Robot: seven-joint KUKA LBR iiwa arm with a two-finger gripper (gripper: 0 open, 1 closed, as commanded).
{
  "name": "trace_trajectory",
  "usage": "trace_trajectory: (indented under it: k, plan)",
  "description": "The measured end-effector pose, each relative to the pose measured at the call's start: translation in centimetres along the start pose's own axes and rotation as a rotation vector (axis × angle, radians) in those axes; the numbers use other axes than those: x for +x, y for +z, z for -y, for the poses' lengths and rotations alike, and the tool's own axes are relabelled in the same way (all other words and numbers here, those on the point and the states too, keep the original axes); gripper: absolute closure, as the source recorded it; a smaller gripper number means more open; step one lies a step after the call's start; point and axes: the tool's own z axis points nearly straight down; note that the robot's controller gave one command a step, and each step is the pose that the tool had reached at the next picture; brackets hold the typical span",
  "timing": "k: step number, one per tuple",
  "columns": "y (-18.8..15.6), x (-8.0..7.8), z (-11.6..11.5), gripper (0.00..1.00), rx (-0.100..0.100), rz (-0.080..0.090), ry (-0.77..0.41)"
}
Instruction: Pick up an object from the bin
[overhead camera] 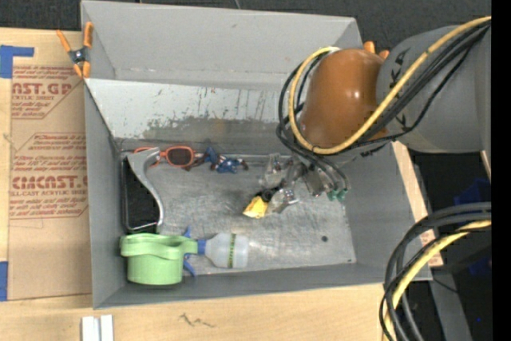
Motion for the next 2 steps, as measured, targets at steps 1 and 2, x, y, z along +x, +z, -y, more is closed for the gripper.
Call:
trace_trajectory:
  k: [1,2]
  plan:
    - [0.0,0.0,0.0,1.0,0.0,0.0,0.0]
    - [-1.3,-0.3,0.7,1.0,0.0,-0.001,0.013]
